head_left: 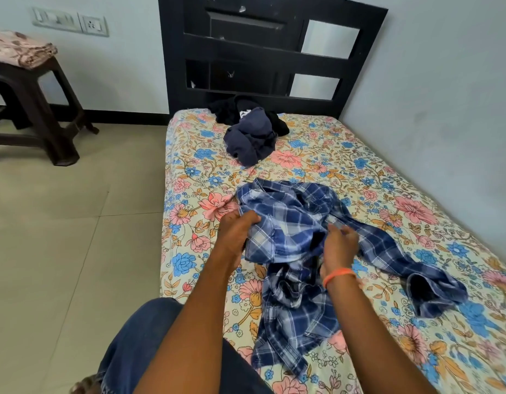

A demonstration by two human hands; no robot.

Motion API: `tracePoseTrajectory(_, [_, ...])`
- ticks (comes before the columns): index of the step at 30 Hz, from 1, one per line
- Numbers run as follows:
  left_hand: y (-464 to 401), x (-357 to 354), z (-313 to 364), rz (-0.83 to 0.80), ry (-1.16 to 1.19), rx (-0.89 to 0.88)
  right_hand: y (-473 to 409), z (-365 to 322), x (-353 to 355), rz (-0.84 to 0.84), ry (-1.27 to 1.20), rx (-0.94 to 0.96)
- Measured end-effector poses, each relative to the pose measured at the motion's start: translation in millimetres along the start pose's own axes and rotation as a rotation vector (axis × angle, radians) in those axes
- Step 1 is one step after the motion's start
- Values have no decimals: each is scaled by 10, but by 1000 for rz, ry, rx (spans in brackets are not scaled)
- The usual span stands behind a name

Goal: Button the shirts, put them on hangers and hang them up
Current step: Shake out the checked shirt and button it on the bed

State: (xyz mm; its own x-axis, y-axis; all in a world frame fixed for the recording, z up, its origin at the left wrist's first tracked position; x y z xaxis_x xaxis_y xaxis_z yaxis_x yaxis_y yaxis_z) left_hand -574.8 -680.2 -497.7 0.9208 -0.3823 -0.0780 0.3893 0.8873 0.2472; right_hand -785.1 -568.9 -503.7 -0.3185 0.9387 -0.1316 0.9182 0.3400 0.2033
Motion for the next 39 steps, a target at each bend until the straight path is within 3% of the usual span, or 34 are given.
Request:
tracePoseTrajectory(2, [39, 6, 73, 79, -302, -132, 302, -262, -109, -162, 85, 382])
tracePoseTrajectory(4, [118, -102, 149, 65, -593, -315, 616, -396, -311, -520, 244, 615])
tracePoseTrajectory(6, [207, -234, 175, -84, -667, -450, 775, -377, -458, -833, 568, 742])
tracePoseTrajectory(8, [297, -314, 156, -252, -624, -455, 779, -289, -505, -1048, 752, 705])
tracePoseTrajectory(9, [315, -317, 137, -286, -587, -407, 758, -277, -479, -1052, 799, 741])
tracePoseTrajectory(11, [303, -262, 134, -220, -498, -287, 702, -344, -386, -878, 838, 856])
tracePoseTrajectory(14, [212, 14, 90, 145, -426, -129, 599, -607, -275, -551, 630, 907])
tracePoseTrajectory(16, [196, 162, -35, 262, -392, 35, 574, -840, -245, -394, 486, 991])
tracePoseTrajectory(19, [269, -17, -265, -58, -70, 339, 820, -1110, -240, -317, 399, 1335])
tracePoseTrajectory(22, [293, -145, -258, -263, 16, 379, 1141, -816, -212, -504, 548, 1546])
tracePoseTrajectory(24, [251, -90, -231, -222, -49, 345, 1181, -307, -105, -693, 743, 1487])
tracePoseTrajectory(28, [236, 61, -320, -73, -428, 330, 1115, 462, 84, -1048, 1006, 1076])
tracePoseTrajectory(31, [218, 120, -385, 4, -554, 302, 1069, 397, 114, -1057, 874, 651])
tracePoseTrajectory(33, [172, 148, -369, 47, -539, 242, 992, 296, 62, -1037, 752, 526])
tracePoseTrajectory(35, [146, 178, -331, 94, -522, 181, 927, 165, -12, -968, 734, 602])
tracePoseTrajectory(39, [137, 165, -265, 124, -585, 45, 1015, -60, -177, -888, 933, 897])
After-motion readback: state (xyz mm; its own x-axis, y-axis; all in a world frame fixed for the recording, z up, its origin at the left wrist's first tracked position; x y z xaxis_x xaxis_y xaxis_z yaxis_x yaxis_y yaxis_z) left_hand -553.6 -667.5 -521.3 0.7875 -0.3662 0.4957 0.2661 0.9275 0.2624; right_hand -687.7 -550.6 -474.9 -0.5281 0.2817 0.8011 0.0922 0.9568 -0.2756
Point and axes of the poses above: each hand's wrist, its own y-axis away from the middle knuckle, its own x-axis out of the back of the hand, z = x × y, the point moved 6 cm from there along -y, towards the middle knuckle, and after that the axes turned 15 degrees about -y, right-handed, at the moved point
